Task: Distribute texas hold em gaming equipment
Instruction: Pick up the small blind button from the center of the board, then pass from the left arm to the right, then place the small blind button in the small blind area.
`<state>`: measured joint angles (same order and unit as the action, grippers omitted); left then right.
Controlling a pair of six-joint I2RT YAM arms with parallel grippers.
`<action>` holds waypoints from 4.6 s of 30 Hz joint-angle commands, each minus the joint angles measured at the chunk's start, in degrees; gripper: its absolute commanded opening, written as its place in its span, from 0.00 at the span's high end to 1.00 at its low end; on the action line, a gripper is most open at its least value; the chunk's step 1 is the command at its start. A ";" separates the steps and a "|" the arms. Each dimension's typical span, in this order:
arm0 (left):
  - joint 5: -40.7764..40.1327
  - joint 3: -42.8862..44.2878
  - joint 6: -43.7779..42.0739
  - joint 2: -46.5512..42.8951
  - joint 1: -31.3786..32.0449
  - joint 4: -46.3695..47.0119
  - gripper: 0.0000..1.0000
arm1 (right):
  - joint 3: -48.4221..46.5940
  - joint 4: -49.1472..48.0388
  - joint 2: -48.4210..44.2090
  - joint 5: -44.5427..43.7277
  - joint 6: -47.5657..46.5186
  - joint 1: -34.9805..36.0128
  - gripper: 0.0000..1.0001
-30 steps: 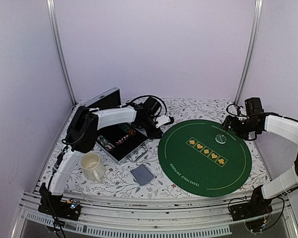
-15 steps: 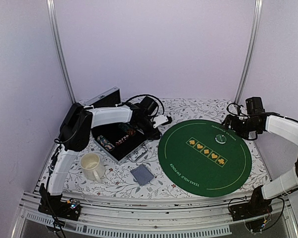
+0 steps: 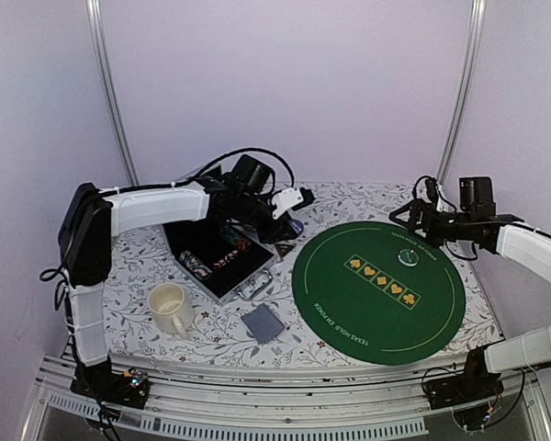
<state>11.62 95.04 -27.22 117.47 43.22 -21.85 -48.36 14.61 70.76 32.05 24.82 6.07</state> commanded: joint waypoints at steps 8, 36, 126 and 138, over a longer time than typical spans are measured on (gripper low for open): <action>-0.36 -11.61 -4.63 -17.61 6.87 11.64 0.70 | -5.33 -20.16 6.71 15.26 8.32 17.15 0.08; -5.45 -15.46 -8.02 -22.06 10.57 13.94 0.71 | -14.03 -27.88 19.77 19.24 12.07 26.72 0.91; -10.71 -15.09 8.95 -9.28 2.65 7.03 0.06 | -8.23 -7.22 29.89 10.47 6.30 18.47 0.98; -10.72 -14.45 9.33 -8.62 2.73 6.12 0.06 | -14.96 -8.62 36.62 7.84 6.11 17.96 0.98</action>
<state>0.75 78.83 -17.76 108.05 46.57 -14.68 -59.46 8.08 104.20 40.95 30.87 24.29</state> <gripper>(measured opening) 0.940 0.027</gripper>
